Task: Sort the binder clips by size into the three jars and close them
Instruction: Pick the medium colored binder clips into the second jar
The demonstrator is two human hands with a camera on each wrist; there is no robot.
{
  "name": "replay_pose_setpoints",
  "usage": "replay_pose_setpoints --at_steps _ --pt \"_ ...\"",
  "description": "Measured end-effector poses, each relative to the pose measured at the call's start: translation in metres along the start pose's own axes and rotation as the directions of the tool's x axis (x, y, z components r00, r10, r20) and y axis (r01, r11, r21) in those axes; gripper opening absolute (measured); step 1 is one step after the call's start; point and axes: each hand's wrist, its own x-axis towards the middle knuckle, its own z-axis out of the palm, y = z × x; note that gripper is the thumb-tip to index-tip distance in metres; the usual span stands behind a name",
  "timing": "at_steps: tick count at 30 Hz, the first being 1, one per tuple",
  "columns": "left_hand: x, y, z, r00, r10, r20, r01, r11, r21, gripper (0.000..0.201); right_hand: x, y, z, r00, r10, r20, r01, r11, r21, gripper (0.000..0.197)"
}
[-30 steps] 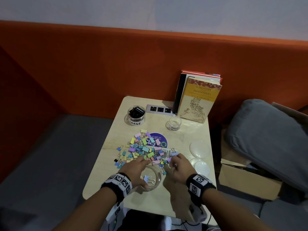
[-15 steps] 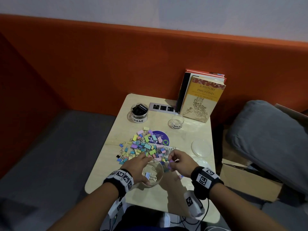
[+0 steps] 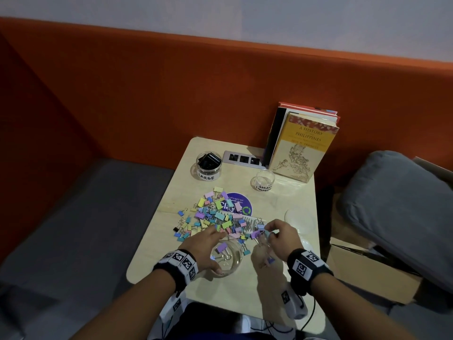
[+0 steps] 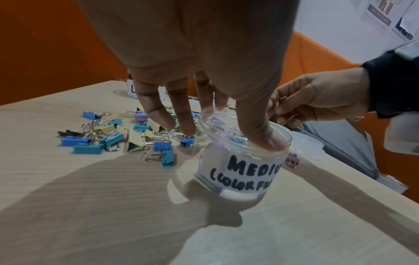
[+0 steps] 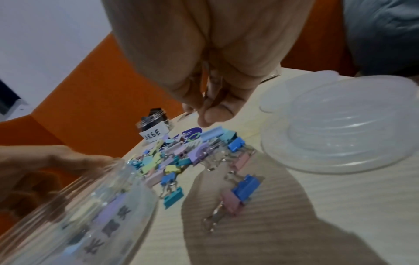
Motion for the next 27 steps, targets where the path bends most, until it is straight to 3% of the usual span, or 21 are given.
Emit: replay_pose_setpoints --at_steps 4,6,10,13,18,23,27 --pt "0.001 0.0 0.0 1.0 0.002 0.001 -0.002 1.0 -0.009 0.103 0.009 0.008 0.0 1.0 0.014 0.006 -0.013 0.988 -0.155 0.016" --pt "0.001 0.0 -0.001 1.0 0.0 0.003 0.0 1.0 -0.014 0.103 0.011 0.005 0.002 0.998 -0.008 0.065 0.026 0.963 -0.269 0.025" --pt "0.002 0.001 -0.002 1.0 -0.001 0.009 0.001 1.0 -0.013 0.101 0.012 -0.003 0.007 0.981 -0.08 0.178 0.135 0.936 -0.324 0.05" --pt "0.001 0.003 -0.003 1.0 -0.004 0.011 0.004 1.0 -0.005 0.1 0.016 -0.006 0.014 0.972 -0.096 0.212 0.174 0.906 -0.385 0.042" --pt "0.002 0.002 -0.001 1.0 -0.012 0.018 0.013 1.0 -0.013 0.102 0.025 -0.011 0.016 0.977 -0.039 0.208 0.127 0.895 -0.428 0.029" --pt "0.001 0.001 -0.001 1.0 -0.021 0.012 0.021 1.0 -0.012 0.102 0.023 -0.013 0.011 0.982 -0.084 0.169 0.134 0.941 -0.312 0.02" --pt "0.001 -0.001 0.0 1.0 -0.013 0.006 0.013 0.999 -0.032 0.102 0.011 -0.021 0.006 0.972 -0.208 0.111 0.212 0.977 -0.033 0.018"
